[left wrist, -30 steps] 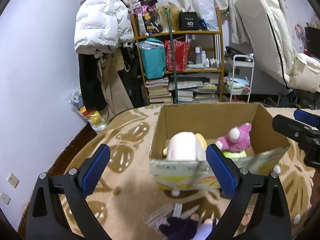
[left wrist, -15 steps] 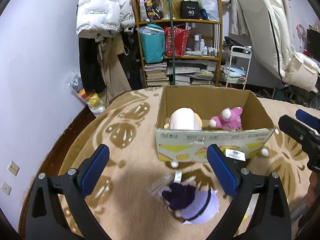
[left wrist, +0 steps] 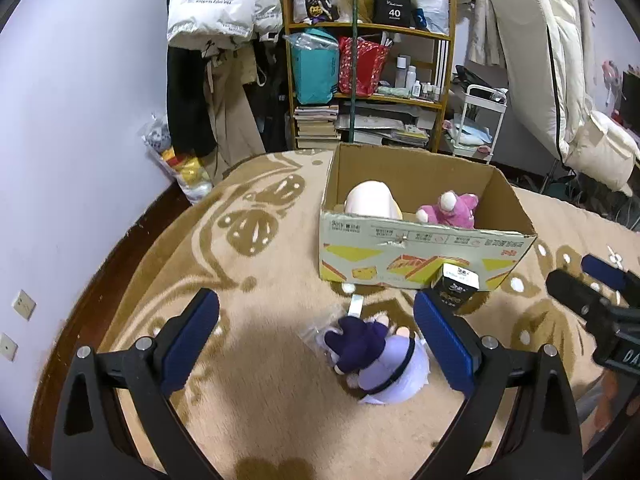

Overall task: Organize soft objects
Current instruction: 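Move both tools back toward the purple-haired doll and white fluffy keychain, then close the left tool on the purple-haired doll while the right tool grasps the white fluffy keychain, then lift the doll with the left tool while the right tool carries the keychain over the box, then release the doll and the keychain into the box, opening both tools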

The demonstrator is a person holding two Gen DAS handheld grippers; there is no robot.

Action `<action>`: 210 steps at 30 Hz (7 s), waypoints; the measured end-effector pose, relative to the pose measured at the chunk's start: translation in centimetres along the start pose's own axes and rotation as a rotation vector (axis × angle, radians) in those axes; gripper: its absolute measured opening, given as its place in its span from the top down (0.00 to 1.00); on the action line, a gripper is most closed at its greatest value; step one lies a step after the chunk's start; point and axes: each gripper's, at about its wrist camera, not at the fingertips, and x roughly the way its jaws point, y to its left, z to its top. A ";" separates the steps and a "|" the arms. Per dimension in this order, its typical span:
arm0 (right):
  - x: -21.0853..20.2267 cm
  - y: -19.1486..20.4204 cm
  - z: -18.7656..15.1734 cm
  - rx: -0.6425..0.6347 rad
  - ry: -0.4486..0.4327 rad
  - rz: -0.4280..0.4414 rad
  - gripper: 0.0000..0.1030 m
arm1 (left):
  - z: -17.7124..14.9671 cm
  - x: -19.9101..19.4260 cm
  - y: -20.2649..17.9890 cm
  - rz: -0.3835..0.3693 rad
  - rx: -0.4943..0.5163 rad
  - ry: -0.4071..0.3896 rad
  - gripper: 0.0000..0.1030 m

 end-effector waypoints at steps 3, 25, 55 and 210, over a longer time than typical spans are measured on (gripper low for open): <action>0.6 0.2 -0.5 0.001 0.044 -0.006 0.00 | -0.3 0.1 0.1 -0.011 -0.007 0.016 0.06; 5.3 0.7 -2.8 -0.020 0.299 -0.021 0.04 | -1.6 5.8 -1.5 -0.106 -0.005 0.204 0.06; 11.1 0.4 -6.6 0.002 0.625 0.004 0.51 | -4.3 12.5 -6.3 -0.090 0.174 0.406 0.06; 4.8 -3.5 5.0 -0.010 -0.124 0.020 0.02 | 6.9 6.4 -4.9 0.029 0.105 -0.222 0.03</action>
